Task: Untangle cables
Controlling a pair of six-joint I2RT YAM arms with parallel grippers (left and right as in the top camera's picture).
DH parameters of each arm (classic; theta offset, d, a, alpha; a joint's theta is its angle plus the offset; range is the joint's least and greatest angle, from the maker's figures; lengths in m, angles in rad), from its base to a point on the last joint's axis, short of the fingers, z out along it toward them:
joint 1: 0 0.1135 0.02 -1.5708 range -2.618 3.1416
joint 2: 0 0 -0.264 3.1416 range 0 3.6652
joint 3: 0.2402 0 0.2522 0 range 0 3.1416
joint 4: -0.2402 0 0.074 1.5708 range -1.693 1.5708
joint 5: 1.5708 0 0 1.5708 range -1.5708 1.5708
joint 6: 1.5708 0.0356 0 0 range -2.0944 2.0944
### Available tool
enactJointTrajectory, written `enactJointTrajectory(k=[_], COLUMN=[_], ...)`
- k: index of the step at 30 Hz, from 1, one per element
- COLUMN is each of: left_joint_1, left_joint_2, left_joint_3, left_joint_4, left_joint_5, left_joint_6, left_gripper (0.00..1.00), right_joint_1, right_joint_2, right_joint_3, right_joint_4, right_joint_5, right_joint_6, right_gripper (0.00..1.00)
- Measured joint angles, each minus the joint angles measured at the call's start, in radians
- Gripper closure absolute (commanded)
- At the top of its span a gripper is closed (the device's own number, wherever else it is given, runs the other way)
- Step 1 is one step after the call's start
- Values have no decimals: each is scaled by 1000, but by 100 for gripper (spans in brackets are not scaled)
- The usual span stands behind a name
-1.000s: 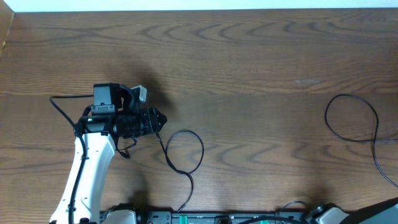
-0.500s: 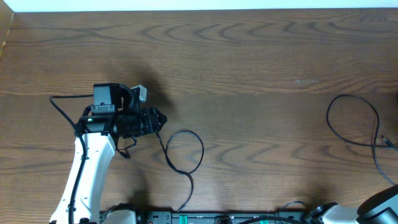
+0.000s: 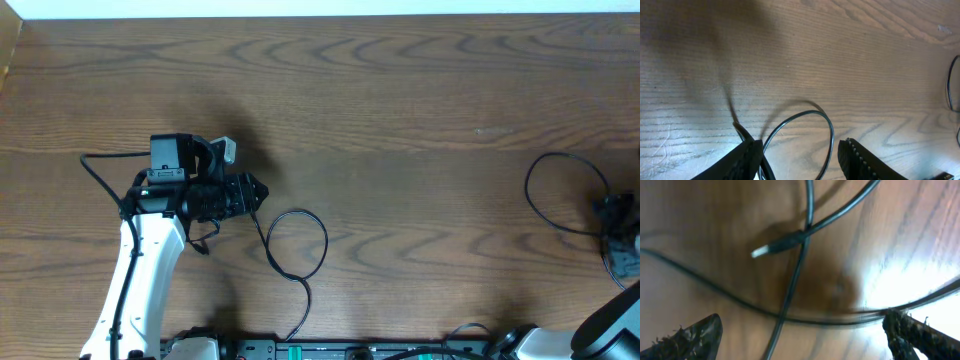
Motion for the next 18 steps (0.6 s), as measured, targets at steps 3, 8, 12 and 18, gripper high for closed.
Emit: enactJointTrajectory(k=[3,8,12,18], left_joint_1=[0,0,0,0], left_joint_2=[0,0,0,0], left_joint_3=[0,0,0,0], left_joint_4=[0,0,0,0], left_joint_5=[0,0,0,0], left_joint_6=[0,0,0,0], left_gripper=[46,46,46,46], right_joint_1=[0,0,0,0], right_joint_2=[0,-1,-1,-1], right_joint_3=[-83,-144,-154,-161], right_joint_4=[117,225,239,249], right_joint_5=[22,51,65,60], right_joint_6=[-14,-26,-42,-44], right_gripper=[1,3,58,99])
